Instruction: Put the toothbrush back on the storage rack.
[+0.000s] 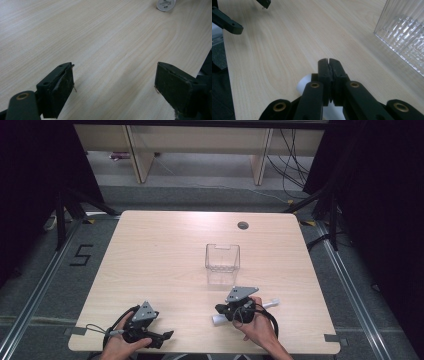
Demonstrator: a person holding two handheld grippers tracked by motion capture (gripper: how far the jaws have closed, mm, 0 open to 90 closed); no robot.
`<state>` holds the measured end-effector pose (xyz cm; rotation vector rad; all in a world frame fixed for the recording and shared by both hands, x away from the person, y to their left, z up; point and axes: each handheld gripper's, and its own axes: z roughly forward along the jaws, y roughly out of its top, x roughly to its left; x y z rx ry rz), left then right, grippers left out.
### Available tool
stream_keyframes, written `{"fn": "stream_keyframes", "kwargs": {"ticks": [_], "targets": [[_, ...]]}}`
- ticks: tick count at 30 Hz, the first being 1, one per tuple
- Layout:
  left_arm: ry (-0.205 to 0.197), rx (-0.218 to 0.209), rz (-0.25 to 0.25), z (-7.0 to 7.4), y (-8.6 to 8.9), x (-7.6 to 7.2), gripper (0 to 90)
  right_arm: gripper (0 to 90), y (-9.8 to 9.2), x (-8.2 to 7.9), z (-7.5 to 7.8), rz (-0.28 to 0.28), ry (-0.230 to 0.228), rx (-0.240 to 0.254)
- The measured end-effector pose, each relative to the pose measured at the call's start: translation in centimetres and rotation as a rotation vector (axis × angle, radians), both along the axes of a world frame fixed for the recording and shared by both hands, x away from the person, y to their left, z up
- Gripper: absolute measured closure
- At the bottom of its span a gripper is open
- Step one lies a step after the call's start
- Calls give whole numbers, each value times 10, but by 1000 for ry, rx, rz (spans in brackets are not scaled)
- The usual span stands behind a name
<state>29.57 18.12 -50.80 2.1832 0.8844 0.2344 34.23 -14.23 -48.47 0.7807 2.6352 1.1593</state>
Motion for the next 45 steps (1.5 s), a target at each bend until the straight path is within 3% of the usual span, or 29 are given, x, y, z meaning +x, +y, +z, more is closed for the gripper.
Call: {"fn": "stream_keyframes", "kwargs": {"ticks": [1,3,5,7,9,12,13,19,20,21,25,29,31,32,33,36,38,41,43,45], "targets": [[4,-21,4,0,-1,-1,149,889,2,0,-1,3,-1,-1],[3,-21,5,0,-1,-1,149,892,5,-1,-2,0,18,-7],[3,-20,3,0,-1,-1,149,895,7,1,-4,7,-5,-6],[4,-21,3,0,-1,-1,149,897,8,0,-3,2,21,-23],[3,-21,3,0,-1,-1,149,897,11,3,-6,7,5,-23],[2,-8,-5,0,0,0,149,895,13,3,-6,-1,39,-38],[3,-21,3,0,-1,-1,149,896,14,5,-8,13,21,-39],[2,-21,2,0,-1,-1,149,896,17,7,-11,25,28,-59],[1,-8,-6,0,0,0,149,896,17,4,-10,7,59,-60],[1,-9,-6,0,0,0,149,896,18,5,-11,26,30,-49],[0,-22,3,0,-1,-1,149,894,19,2,-13,28,41,-52],[-1,-20,0,0,-1,-1,149,893,18,1,-13,45,61,-63],[0,-19,-1,0,-1,-1,149,892,18,0,-15,44,44,-61],[0,-19,-1,0,-1,-1,149,891,17,-1,-13,52,65,-68],[0,-18,-1,0,-1,-1,149,891,16,-2,-14,37,65,-74],[1,-8,-8,0,0,-1,149,889,12,-6,-14,63,76,-67],[2,-9,-6,0,0,-1,149,888,10,-9,-15,45,64,-68],[0,-20,-1,0,-1,-1,149,887,5,-13,-12,60,81,-70],[-2,-19,2,1,0,-1,149,880,2,-17,-10,39,105,-79],[-7,0,-2,1,1,-1,149,879,0,-17,-12,57,91,-75]]}}
